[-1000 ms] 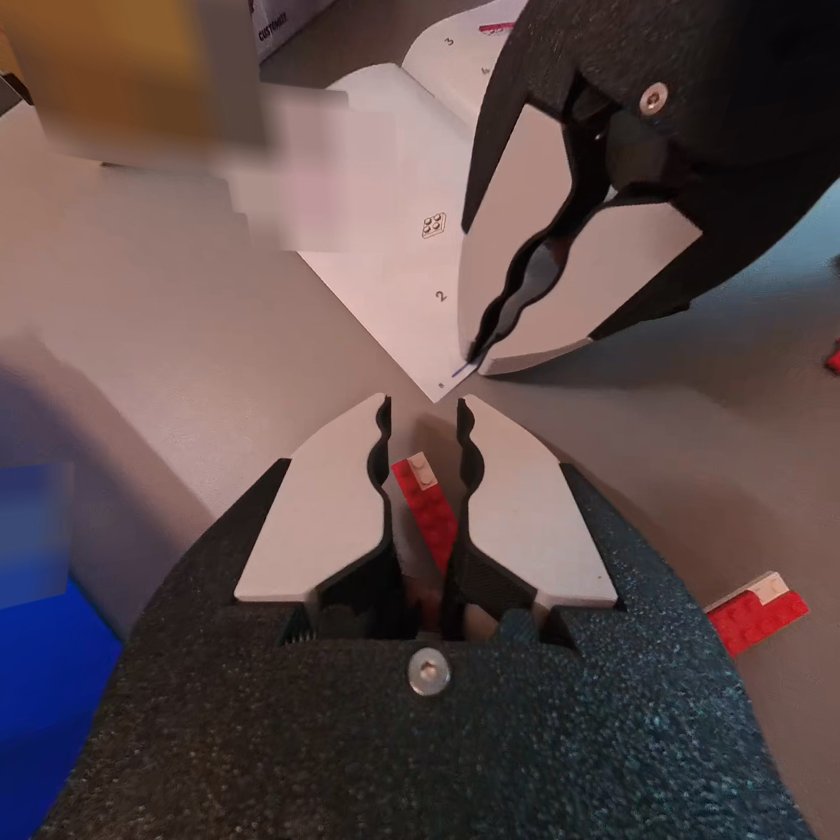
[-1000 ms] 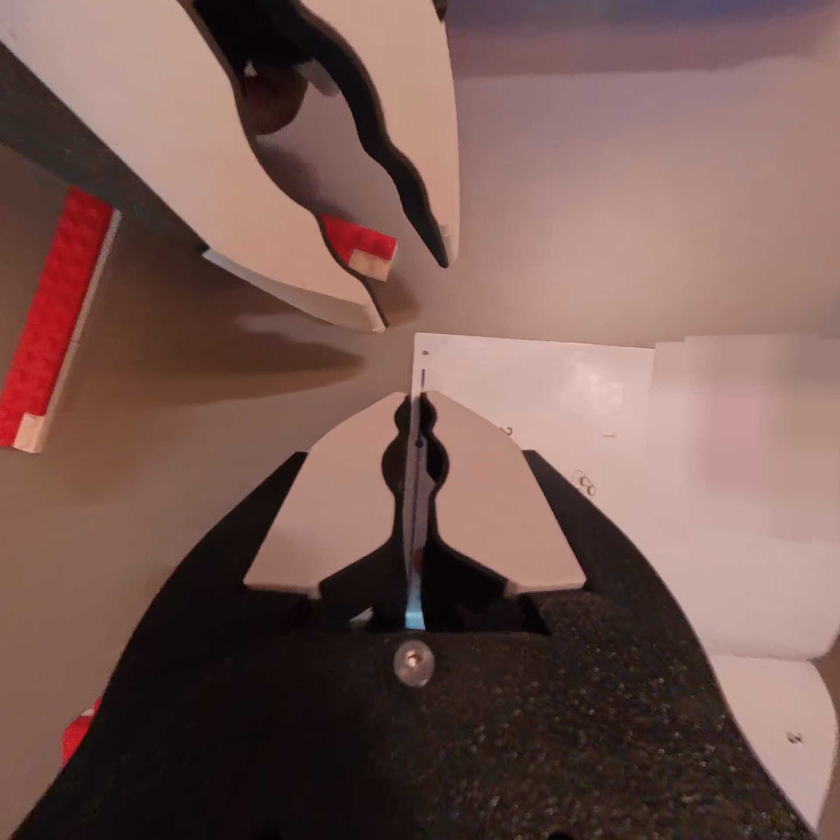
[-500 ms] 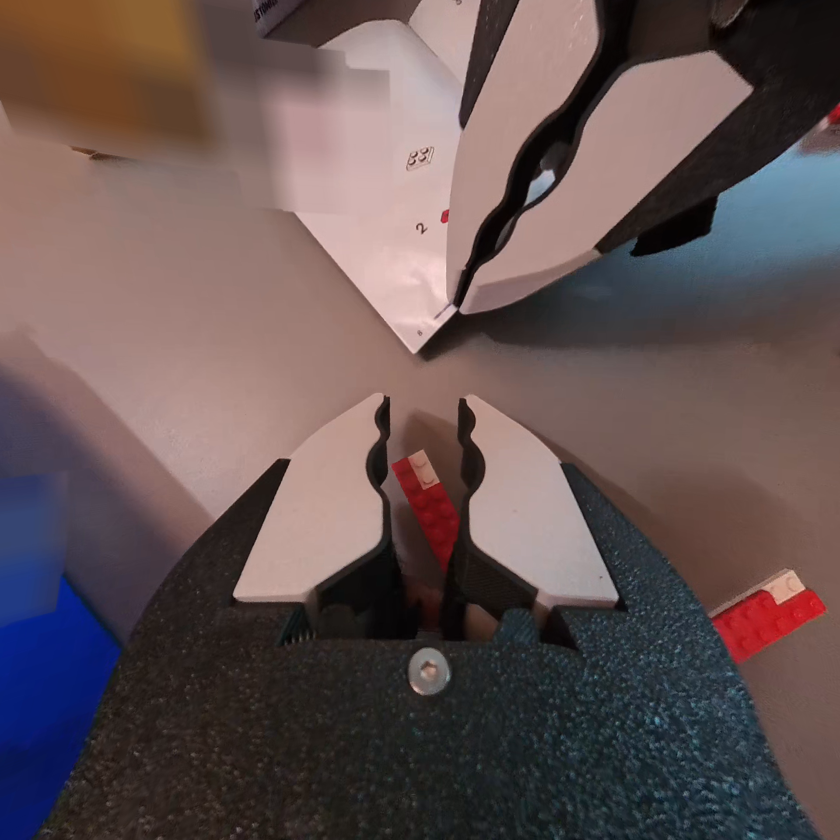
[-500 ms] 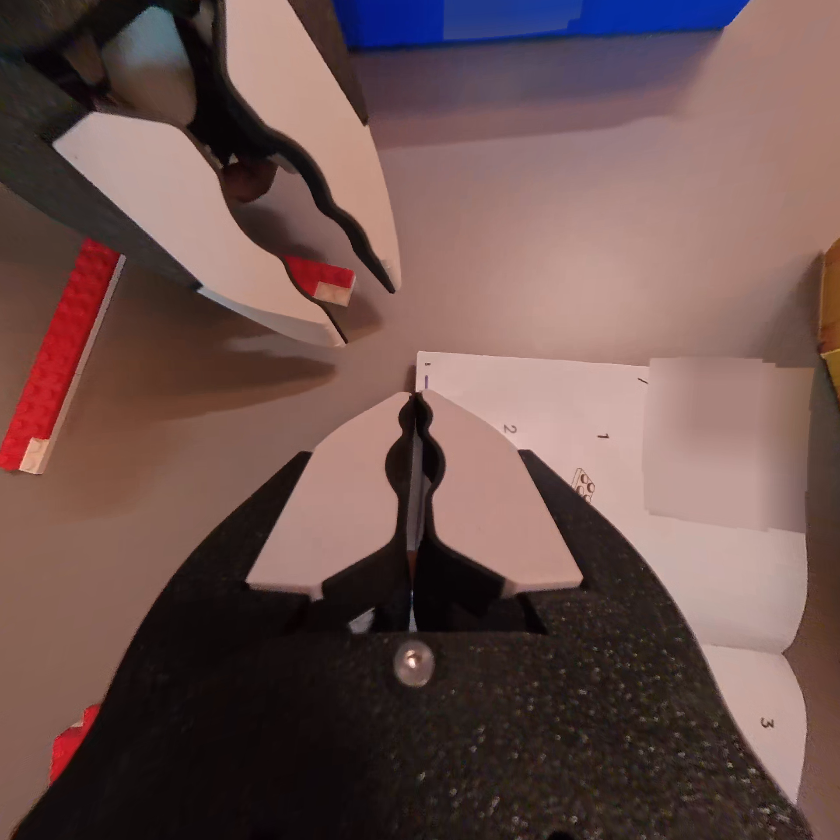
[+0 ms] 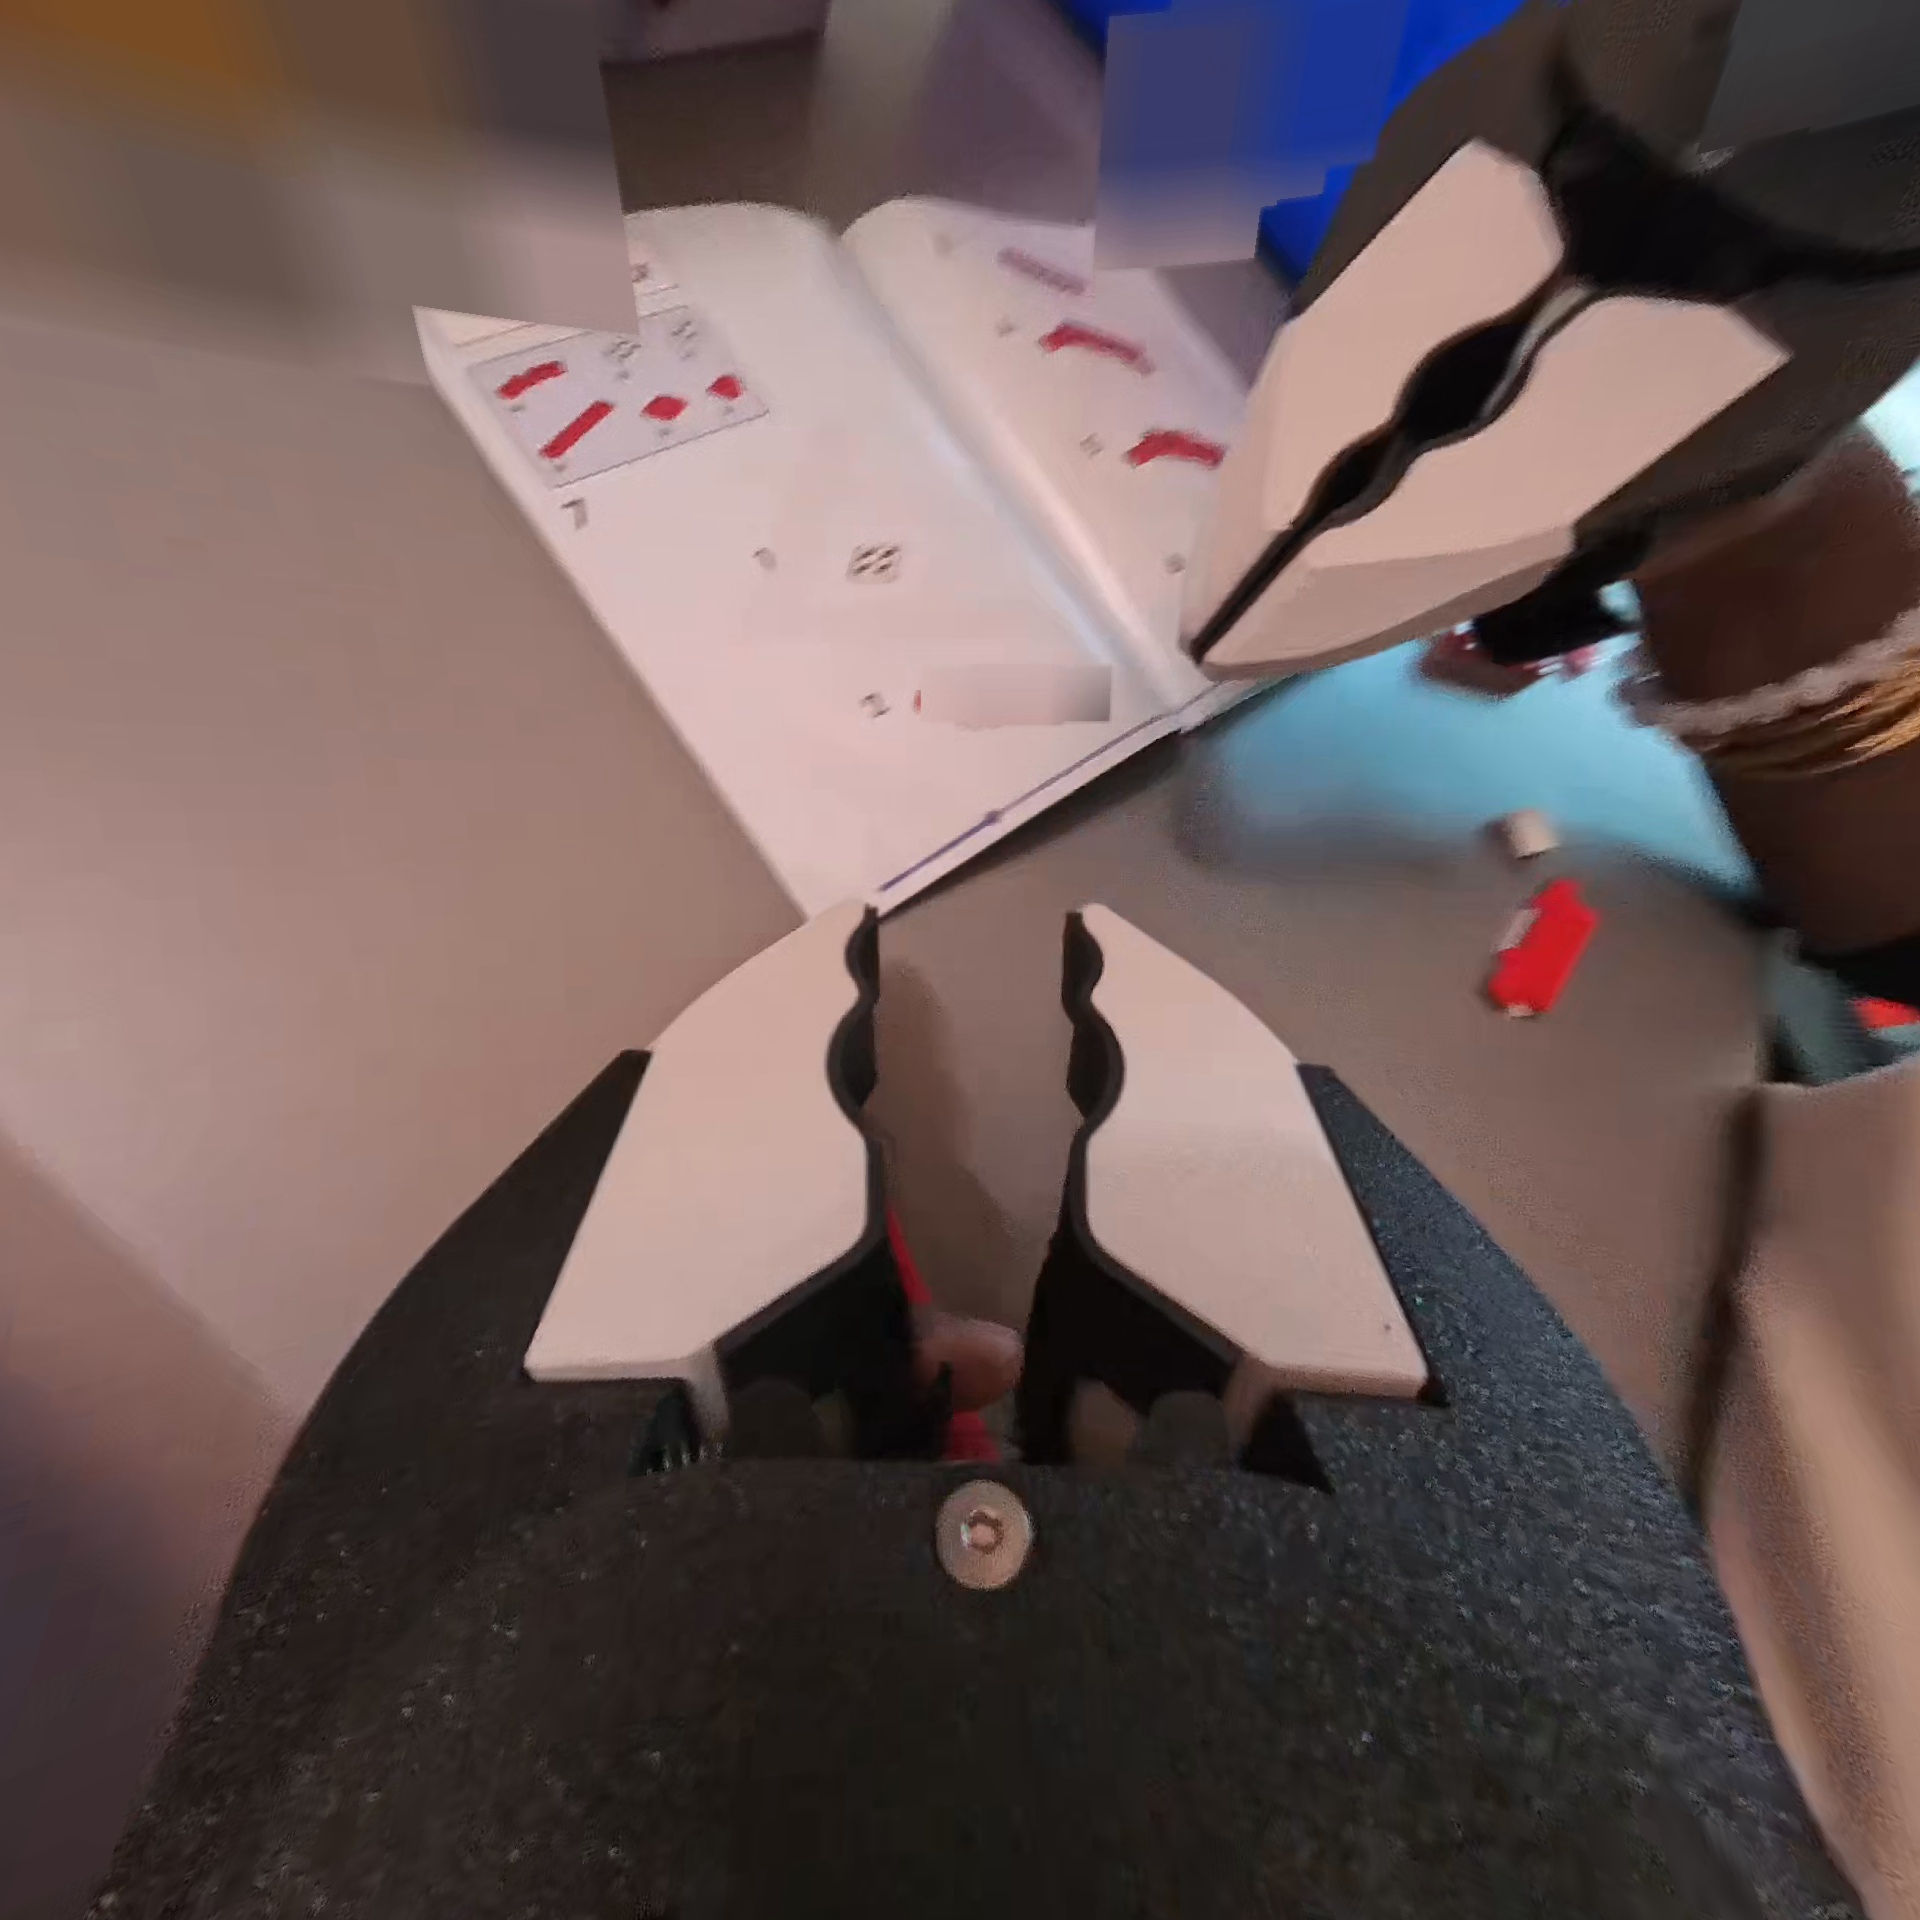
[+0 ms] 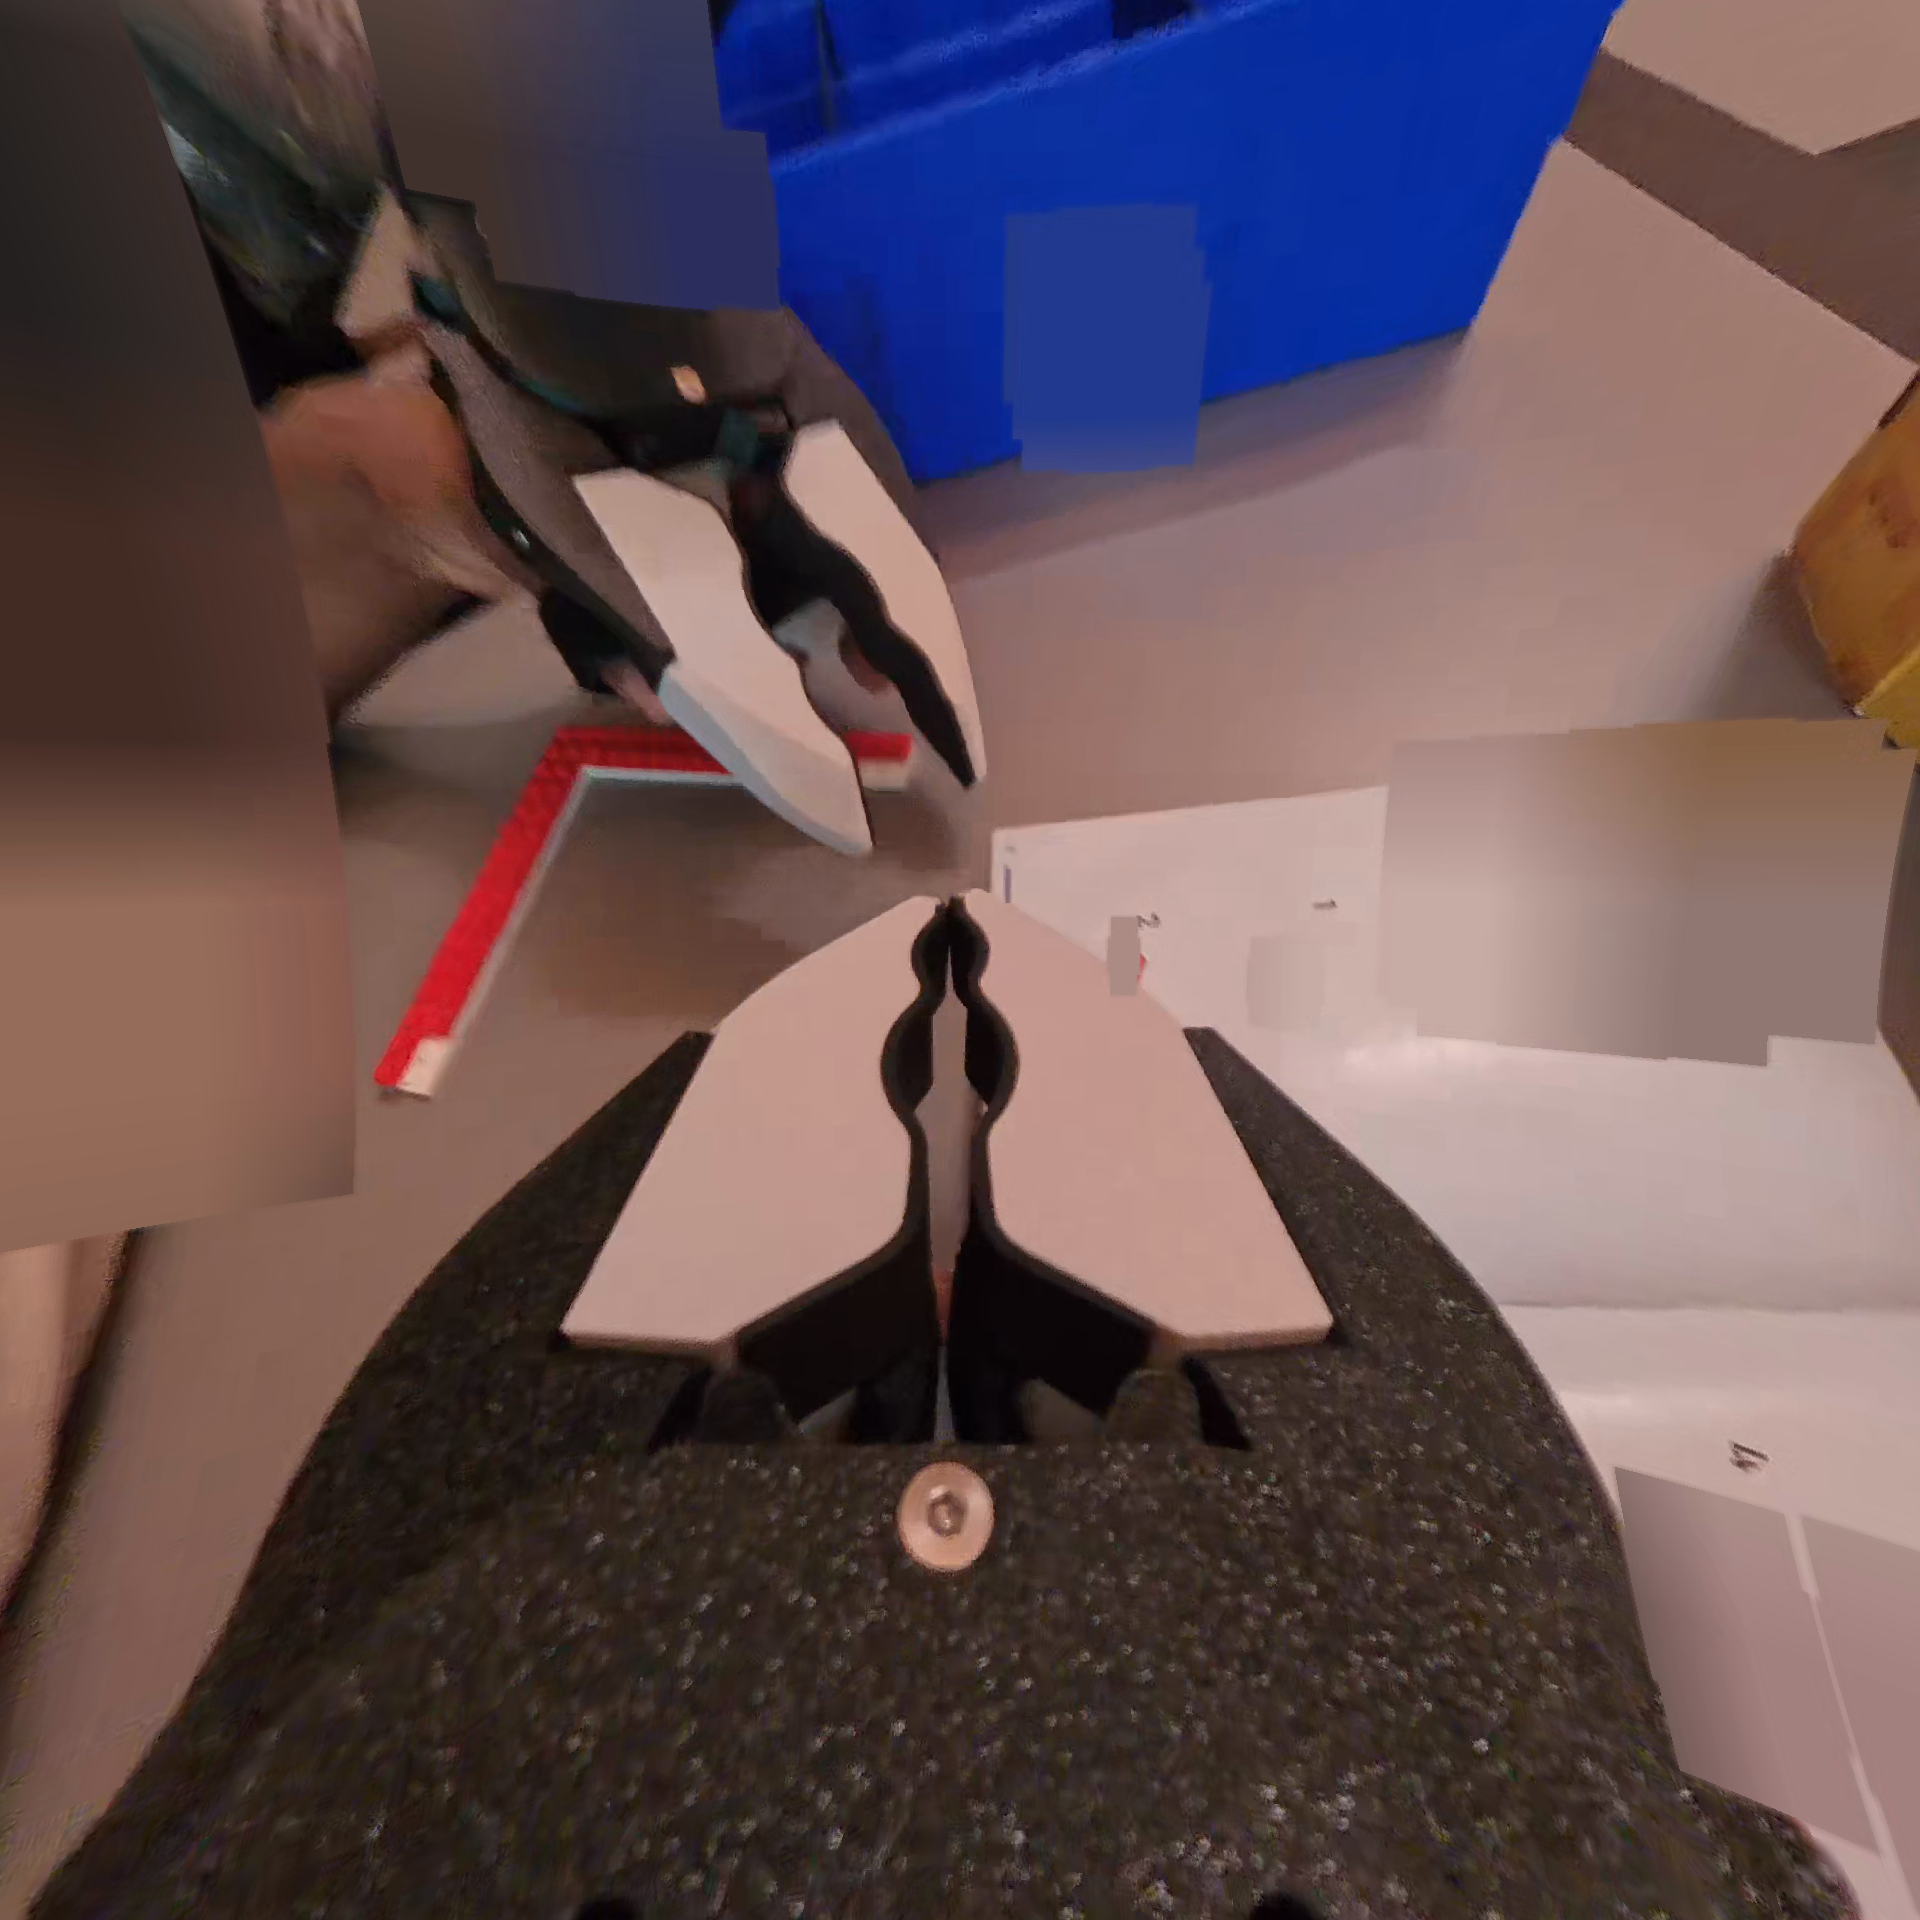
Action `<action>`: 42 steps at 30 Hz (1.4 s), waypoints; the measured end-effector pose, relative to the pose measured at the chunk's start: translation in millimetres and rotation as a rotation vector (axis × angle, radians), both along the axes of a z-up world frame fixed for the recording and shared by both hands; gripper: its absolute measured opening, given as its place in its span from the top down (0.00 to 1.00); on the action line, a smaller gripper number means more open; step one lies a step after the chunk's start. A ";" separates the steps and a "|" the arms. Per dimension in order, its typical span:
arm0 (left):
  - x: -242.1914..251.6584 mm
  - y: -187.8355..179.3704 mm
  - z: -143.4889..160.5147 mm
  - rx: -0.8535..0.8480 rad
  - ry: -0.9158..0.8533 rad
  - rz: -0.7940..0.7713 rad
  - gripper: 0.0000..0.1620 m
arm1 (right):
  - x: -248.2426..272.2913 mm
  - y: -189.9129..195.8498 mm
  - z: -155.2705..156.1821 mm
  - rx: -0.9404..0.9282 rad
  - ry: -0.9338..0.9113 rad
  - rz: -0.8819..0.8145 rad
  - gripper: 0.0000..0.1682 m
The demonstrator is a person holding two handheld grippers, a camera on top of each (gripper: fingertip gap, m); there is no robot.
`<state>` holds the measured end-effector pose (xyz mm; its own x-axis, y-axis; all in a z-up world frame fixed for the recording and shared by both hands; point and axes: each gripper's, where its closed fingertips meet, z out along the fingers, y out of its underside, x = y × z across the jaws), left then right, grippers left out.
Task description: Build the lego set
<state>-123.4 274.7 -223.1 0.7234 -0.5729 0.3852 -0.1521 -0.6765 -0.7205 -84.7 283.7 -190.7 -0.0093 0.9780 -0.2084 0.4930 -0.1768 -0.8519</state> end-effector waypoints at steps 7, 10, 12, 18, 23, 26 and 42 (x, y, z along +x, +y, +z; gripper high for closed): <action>-15.6 4.9 -16.5 0.072 0.282 0.016 0.79 | -28.3 6.7 -34.2 0.302 -0.252 0.067 0.77; -18.3 4.7 -16.4 0.075 0.290 0.026 0.79 | -42.6 6.2 -50.4 0.255 -0.327 0.112 0.79; -21.8 5.6 -14.3 0.085 0.292 0.039 0.80 | -42.0 9.3 -61.4 0.233 -0.391 0.126 0.83; -23.9 4.9 -13.4 0.082 0.283 0.045 0.80 | -40.8 10.8 -62.0 0.167 -0.362 0.119 1.00; -22.2 3.1 -15.6 0.080 0.308 0.029 0.80 | -42.8 11.2 -55.5 0.202 -0.355 0.126 0.84; -20.5 2.0 -16.1 0.080 0.314 0.017 0.80 | -41.1 22.1 -57.5 0.286 -0.419 0.126 0.68; -21.4 0.4 -18.1 0.080 0.345 0.006 0.79 | -38.1 33.4 -62.5 0.219 -0.529 0.118 0.82</action>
